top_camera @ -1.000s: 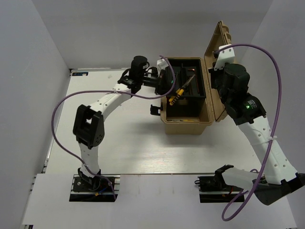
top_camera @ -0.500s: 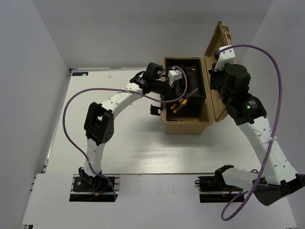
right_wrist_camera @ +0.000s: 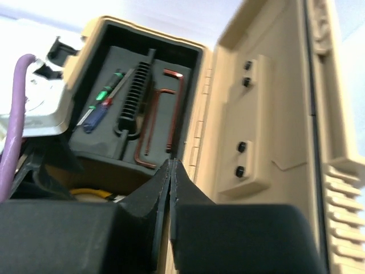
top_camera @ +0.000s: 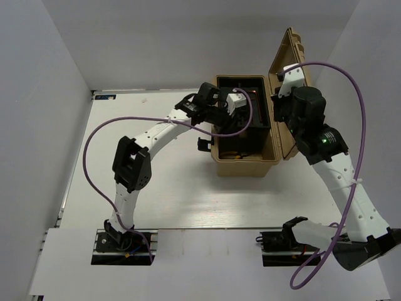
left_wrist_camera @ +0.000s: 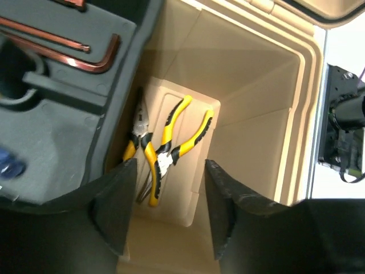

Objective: Sort the tools into containers

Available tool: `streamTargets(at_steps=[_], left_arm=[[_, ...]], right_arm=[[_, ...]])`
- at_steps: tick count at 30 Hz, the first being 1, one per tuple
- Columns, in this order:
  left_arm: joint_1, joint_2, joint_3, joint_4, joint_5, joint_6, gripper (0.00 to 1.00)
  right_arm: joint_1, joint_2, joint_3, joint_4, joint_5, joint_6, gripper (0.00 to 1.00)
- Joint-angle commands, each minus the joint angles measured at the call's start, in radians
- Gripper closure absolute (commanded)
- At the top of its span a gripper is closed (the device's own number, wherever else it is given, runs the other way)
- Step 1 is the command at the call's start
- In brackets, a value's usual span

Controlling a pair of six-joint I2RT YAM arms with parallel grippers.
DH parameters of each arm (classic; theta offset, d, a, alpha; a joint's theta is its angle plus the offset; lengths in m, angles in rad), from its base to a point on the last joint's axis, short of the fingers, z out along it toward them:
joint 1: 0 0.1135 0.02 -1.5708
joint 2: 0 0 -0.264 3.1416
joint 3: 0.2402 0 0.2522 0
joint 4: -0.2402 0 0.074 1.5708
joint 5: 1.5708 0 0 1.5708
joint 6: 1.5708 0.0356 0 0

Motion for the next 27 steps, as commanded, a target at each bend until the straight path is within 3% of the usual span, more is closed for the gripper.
streamTargets(at_steps=[1, 2, 4, 5, 6, 7, 8, 9, 14, 17, 18, 19, 21, 24, 25, 27], left_arm=[[-0.005, -0.196, 0.030, 0.016, -0.064, -0.016, 0.38], [-0.005, -0.243, -0.005, 0.042, -0.094, -0.048, 0.31], [0.006, -0.357, -0.187, 0.163, -0.223, -0.101, 0.20], [0.019, -0.480, -0.323, 0.199, -0.268, -0.150, 0.08], [0.020, -0.537, -0.385, 0.225, -0.336, -0.169, 0.07], [0.020, -0.592, -0.443, 0.237, -0.517, -0.181, 0.02], [0.020, -0.643, -0.499, 0.251, -0.590, -0.181, 0.00], [0.032, -0.731, -0.602, 0.251, -0.699, -0.206, 0.00], [0.052, -0.924, -0.879, 0.289, -0.910, -0.229, 0.00], [0.061, -1.014, -1.004, 0.343, -1.051, -0.247, 0.00], [0.061, -1.031, -1.027, 0.343, -1.118, -0.260, 0.00], [0.061, -1.042, -1.044, 0.354, -1.149, -0.269, 0.00], [0.061, -1.051, -1.055, 0.343, -1.201, -0.269, 0.00], [0.061, -1.051, -1.055, 0.332, -1.247, -0.269, 0.00], [0.061, -1.064, -1.067, 0.332, -1.263, -0.279, 0.00], [0.061, -1.064, -1.081, 0.332, -1.275, -0.280, 0.00]], right_arm=[[-0.006, -0.024, 0.003, -0.008, -0.145, -0.025, 0.90], [-0.006, -0.025, 0.002, -0.028, -0.185, -0.041, 0.70], [-0.006, -0.024, -0.006, -0.062, -0.333, -0.063, 0.53], [-0.005, -0.030, -0.027, -0.071, -0.420, -0.069, 0.33], [-0.005, -0.028, -0.035, -0.085, -0.439, -0.071, 0.25], [-0.005, -0.025, -0.043, -0.088, -0.491, -0.081, 0.22], [-0.005, -0.028, -0.066, -0.092, -0.532, -0.081, 0.10], [-0.003, -0.022, -0.071, -0.102, -0.554, -0.083, 0.10], [-0.003, -0.013, -0.060, -0.126, -0.701, -0.077, 0.10], [-0.005, 0.021, 0.040, -0.140, -0.750, -0.016, 0.28], [-0.006, 0.034, 0.169, -0.142, -0.761, -0.002, 0.69], [-0.006, 0.054, 0.223, -0.142, -0.799, 0.012, 1.00], [-0.006, 0.146, 0.454, -0.142, -0.807, 0.087, 1.00], [-0.022, 0.237, 0.624, -0.111, -0.757, 0.133, 1.00], [-0.038, 0.263, 0.700, -0.111, -0.599, 0.161, 1.00], [-0.045, 0.275, 0.724, -0.099, -0.463, 0.146, 1.00]])
